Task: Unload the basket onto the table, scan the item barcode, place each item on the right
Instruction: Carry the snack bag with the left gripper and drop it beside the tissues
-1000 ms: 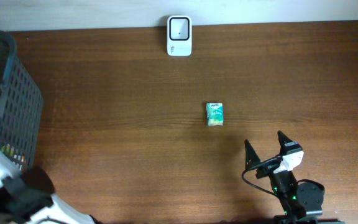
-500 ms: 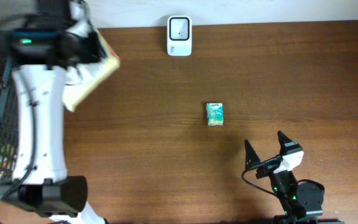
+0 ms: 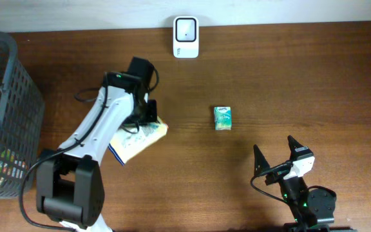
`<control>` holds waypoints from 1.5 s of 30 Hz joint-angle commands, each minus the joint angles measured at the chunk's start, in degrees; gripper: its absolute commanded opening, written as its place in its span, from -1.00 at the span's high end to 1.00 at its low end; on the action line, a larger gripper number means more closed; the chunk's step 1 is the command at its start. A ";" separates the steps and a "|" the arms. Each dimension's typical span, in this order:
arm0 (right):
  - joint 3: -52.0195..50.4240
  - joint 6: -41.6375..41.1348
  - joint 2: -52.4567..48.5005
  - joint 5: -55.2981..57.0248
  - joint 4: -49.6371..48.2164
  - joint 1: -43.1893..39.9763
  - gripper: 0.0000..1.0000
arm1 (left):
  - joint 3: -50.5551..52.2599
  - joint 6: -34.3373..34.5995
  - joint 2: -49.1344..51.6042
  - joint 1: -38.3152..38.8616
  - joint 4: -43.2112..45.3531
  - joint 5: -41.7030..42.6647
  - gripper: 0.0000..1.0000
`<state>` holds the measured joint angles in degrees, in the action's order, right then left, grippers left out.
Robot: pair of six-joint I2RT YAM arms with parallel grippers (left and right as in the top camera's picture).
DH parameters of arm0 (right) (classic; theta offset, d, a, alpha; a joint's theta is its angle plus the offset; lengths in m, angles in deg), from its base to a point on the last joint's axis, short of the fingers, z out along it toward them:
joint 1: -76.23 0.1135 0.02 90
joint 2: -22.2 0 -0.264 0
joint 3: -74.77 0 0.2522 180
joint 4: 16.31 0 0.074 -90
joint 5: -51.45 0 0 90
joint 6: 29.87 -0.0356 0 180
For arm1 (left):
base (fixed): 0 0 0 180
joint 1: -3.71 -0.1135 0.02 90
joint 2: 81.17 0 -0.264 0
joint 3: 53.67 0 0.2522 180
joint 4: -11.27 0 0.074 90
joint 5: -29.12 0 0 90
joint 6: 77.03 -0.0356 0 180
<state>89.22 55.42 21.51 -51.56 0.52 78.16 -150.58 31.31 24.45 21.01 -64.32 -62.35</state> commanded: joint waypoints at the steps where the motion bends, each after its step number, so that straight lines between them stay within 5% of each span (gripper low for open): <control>1: -0.37 -0.20 0.33 -0.31 0.20 0.31 -0.97 | 3.15 1.99 -0.35 3.39 1.44 1.73 1.00; 8: -0.37 -0.20 0.33 -0.31 0.20 0.31 -0.97 | 6.56 2.01 -0.35 5.05 4.52 2.29 1.00; 19: -0.37 -0.20 0.33 -0.31 0.20 0.31 -0.97 | 7.32 1.99 -0.31 9.09 22.80 8.15 0.97; 23: -0.37 -0.20 0.33 -0.31 0.20 0.31 -0.97 | 7.32 1.97 -0.31 10.08 22.84 8.11 -0.23; 27: -0.37 -0.20 0.33 -0.31 0.20 0.31 -0.97 | 7.30 1.97 -0.31 10.05 23.74 8.13 -0.83; 36: -0.37 -0.20 0.33 -0.31 0.20 0.31 -0.97 | -4.15 -3.28 -3.89 6.23 16.96 7.72 -0.99; 45: -0.37 -0.20 0.33 -0.31 0.20 0.31 -0.97 | -30.36 -12.22 -11.21 -11.61 -3.93 7.65 -0.98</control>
<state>89.20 55.40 21.51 -51.56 0.50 78.16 -172.16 24.50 17.77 16.68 -64.23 -54.70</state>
